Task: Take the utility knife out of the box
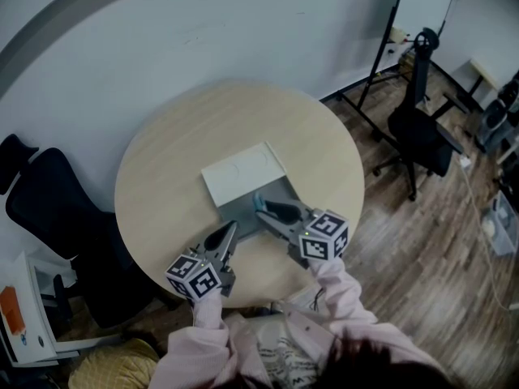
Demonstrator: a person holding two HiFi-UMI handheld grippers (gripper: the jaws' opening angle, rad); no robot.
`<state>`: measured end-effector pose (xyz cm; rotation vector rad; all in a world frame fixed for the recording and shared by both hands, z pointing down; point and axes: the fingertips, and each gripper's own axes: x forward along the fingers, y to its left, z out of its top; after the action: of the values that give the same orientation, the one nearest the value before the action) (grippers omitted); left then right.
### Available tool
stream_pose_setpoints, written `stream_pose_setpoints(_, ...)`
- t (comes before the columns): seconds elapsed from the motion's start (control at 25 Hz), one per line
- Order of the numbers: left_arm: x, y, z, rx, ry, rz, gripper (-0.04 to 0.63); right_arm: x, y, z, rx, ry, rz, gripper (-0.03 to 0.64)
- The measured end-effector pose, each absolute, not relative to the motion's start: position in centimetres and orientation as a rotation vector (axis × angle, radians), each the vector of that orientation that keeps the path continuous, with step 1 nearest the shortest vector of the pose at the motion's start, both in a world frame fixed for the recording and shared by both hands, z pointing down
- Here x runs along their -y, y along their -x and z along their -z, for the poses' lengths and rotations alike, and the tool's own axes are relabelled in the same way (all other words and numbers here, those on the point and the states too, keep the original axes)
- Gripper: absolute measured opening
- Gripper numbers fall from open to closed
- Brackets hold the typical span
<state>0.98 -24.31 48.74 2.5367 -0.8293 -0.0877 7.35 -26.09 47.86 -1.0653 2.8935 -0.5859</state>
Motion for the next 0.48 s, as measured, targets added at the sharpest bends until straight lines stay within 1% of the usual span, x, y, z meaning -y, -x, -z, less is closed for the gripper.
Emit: stream_pose_setpoints(0.48, 23.5, -1.0, -47.9, 0.820, -2.569, 0.090, 0.000, 24.7, -7.2, -47.1, -2.884, 1.065, 0.544, 0.140)
